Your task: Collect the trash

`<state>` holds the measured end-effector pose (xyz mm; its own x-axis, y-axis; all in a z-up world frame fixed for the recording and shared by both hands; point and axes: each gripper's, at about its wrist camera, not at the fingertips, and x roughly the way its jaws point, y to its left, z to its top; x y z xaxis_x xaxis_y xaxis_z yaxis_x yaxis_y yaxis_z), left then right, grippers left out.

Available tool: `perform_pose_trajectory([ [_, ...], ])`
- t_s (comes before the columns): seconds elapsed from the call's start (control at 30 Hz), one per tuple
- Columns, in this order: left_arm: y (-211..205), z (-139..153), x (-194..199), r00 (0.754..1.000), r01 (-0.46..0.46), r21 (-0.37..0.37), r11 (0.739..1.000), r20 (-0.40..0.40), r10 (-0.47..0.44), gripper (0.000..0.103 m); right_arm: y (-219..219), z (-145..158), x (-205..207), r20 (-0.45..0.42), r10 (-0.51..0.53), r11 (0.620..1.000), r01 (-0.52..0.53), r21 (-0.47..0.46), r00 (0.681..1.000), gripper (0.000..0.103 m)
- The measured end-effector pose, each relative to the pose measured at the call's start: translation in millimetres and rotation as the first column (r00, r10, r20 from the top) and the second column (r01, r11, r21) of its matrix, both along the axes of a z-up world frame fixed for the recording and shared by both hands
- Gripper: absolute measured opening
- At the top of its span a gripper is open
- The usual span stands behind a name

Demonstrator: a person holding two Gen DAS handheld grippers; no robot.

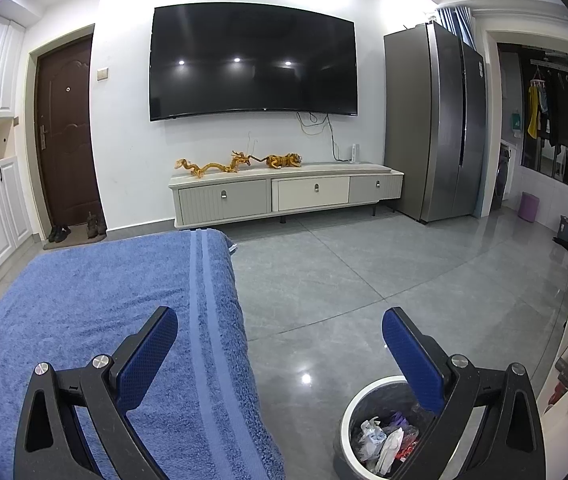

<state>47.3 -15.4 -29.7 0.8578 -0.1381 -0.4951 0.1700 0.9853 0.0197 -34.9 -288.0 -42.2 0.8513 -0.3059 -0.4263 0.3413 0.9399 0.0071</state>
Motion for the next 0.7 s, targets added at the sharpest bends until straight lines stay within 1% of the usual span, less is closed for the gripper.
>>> perform_pose_trajectory([
  [0.7, -4.6, -7.8, 10.2, 0.999, 0.007, 0.007, 1.0, -0.035, -0.007, 0.102, 2.2, -8.7, 7.7, -0.019, -0.002, 1.0, 0.002, 0.006, 1.0, 0.103],
])
